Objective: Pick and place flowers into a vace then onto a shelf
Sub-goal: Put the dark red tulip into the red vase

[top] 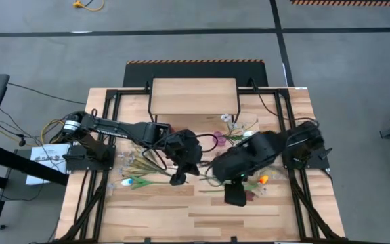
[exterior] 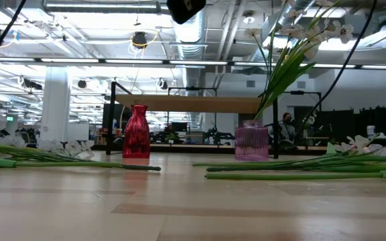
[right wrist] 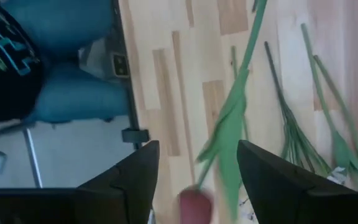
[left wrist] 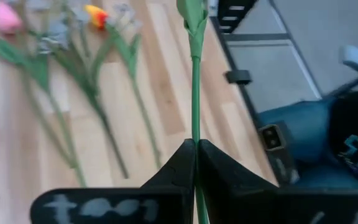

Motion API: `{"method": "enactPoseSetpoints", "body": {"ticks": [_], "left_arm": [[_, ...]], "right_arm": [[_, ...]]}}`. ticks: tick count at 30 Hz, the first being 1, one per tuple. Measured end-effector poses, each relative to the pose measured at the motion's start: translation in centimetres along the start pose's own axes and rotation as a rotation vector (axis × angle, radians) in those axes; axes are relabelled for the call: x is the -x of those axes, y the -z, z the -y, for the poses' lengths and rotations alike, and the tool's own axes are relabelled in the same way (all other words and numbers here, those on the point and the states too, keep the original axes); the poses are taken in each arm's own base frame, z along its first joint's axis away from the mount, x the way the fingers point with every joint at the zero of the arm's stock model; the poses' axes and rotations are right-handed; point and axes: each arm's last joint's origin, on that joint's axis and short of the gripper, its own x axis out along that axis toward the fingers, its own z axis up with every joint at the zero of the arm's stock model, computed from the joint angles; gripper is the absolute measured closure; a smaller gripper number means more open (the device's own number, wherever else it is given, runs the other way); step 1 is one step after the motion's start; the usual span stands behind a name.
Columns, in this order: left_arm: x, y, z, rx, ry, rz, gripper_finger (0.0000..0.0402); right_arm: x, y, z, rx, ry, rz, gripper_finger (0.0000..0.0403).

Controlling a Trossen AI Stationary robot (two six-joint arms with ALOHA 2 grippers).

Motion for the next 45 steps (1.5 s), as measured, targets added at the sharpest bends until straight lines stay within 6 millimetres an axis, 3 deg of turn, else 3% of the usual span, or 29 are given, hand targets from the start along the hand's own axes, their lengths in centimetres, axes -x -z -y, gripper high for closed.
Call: {"method": "enactPoseSetpoints", "body": {"ticks": [6, 13, 18, 22, 28, 38, 41, 45], "left_arm": [[3.2, -0.6, 0.3, -0.006, -0.071, 0.085, 0.0401], [10.8, -0.8, 3.2, -0.083, -0.195, 0.330, 0.0402], [16.0, 1.0, 4.9, -0.148, -0.335, 0.602, 0.0401], [18.5, 3.7, 5.1, -0.165, -0.357, 0.791, 0.0401], [18.1, 8.4, 3.8, -0.179, -0.415, 0.931, 0.0401], [14.0, 16.7, 1.7, -0.297, -0.460, 1.258, 0.0401], [12.9, 18.4, 1.0, -0.305, -0.476, 1.264, 0.0401], [12.7, 19.0, 0.3, -0.304, -0.463, 1.261, 0.0401]], "right_arm": [[4.4, 2.3, -0.2, 0.002, 0.007, 0.179, 0.0210], [8.0, 6.0, -1.0, 0.075, 0.141, 0.381, 0.0233], [9.1, 8.2, -1.9, 0.134, 0.308, 0.536, 0.0250], [9.3, 9.2, -2.9, 0.179, 0.366, 0.602, 0.0264], [9.3, 9.6, -3.2, 0.170, 0.361, 0.618, 0.0287], [9.4, 10.6, -4.2, 0.148, 0.417, 0.726, 0.0295], [9.0, 10.5, -4.2, 0.065, 0.453, 0.794, 0.0295], [7.5, 10.2, -4.2, -0.140, 0.486, 0.917, 0.0295]]}}
